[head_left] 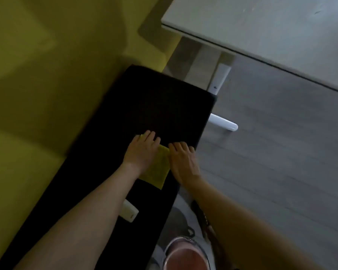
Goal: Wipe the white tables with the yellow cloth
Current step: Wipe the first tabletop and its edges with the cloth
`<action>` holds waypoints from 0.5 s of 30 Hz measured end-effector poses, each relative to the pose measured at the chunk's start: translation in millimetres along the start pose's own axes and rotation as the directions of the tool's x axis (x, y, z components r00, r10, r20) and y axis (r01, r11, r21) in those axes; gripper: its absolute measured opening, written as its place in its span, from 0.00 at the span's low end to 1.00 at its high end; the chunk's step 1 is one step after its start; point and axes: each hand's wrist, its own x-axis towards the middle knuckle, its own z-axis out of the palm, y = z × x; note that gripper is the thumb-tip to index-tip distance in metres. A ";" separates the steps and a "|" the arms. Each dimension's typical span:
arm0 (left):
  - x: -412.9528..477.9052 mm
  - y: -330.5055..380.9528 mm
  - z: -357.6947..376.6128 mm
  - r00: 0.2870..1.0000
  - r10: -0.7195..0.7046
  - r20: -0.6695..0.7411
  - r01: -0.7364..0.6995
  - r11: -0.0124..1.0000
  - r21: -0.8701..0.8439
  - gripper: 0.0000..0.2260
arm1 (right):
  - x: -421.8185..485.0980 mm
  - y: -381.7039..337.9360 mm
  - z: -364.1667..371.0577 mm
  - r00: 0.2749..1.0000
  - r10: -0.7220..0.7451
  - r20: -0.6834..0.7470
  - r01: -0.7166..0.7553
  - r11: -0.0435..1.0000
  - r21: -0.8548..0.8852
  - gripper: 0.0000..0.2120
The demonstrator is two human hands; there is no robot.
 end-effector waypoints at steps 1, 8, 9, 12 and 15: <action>8.7 -2.4 7.6 0.999 -0.029 -0.018 0.030 0.999 0.045 0.26 | 7.7 -0.3 9.4 1.000 -0.007 0.030 0.007 1.000 -0.008 0.15; 11.7 -19.2 14.7 0.987 0.030 -0.156 -0.010 0.992 0.124 0.11 | 15.1 -0.4 20.7 0.987 0.059 0.149 -0.077 0.990 0.120 0.12; 7.8 -20.8 11.8 0.987 0.039 -0.155 -0.020 0.992 0.123 0.10 | 10.3 1.5 16.6 0.989 0.049 0.136 -0.071 0.985 0.160 0.11; -15.9 -23.6 -4.9 0.974 0.111 -0.197 -0.112 0.994 0.006 0.08 | -20.4 3.6 -23.3 0.990 0.021 0.139 -0.061 0.955 0.292 0.07; -56.4 -14.0 -57.7 0.942 0.214 -0.259 -0.250 0.961 -0.117 0.07 | -68.3 9.6 -86.8 0.986 0.113 0.121 -0.152 0.905 0.396 0.06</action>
